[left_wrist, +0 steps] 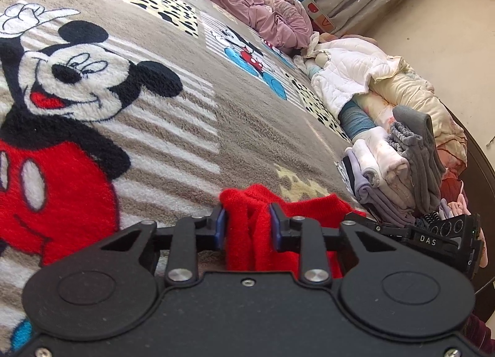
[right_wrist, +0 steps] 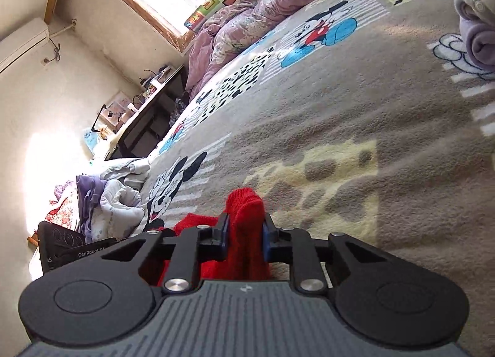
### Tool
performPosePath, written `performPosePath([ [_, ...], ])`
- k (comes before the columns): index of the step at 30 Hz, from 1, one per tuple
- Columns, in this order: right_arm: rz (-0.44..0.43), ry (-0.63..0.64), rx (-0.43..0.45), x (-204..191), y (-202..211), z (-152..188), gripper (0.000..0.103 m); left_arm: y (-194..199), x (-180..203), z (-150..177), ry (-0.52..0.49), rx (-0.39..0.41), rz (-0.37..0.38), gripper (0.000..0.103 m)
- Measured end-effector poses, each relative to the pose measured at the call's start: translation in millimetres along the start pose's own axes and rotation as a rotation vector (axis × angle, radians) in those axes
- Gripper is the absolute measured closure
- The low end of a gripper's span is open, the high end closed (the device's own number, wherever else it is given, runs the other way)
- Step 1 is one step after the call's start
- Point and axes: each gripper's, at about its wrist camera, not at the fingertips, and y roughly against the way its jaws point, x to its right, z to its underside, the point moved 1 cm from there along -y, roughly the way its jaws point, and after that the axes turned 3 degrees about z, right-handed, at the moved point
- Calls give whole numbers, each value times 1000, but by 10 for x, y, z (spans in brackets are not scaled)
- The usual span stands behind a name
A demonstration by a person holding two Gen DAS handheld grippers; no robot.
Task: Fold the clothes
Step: 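Grasp the folded red sweater with the left gripper while the right gripper grasps it too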
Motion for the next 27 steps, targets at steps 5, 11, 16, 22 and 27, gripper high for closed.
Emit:
performPosePath([
  [5, -20, 98, 104, -381, 381, 32, 81, 457, 380, 31, -102, 96, 62, 79],
  [11, -54, 213, 189, -794, 990, 241, 81, 978, 807, 208, -242, 165, 66, 79],
  [16, -67, 278, 234, -1077, 1483, 495, 81, 1347, 1183, 545, -344, 222, 63, 79],
  [22, -26, 356, 249, -1232, 1935, 957, 81, 1774, 1440, 1127, -433, 246, 18, 79],
  [27, -27, 452, 244, -1412, 2183, 1229, 81, 2044, 1479, 1490, -446, 251, -8, 79],
])
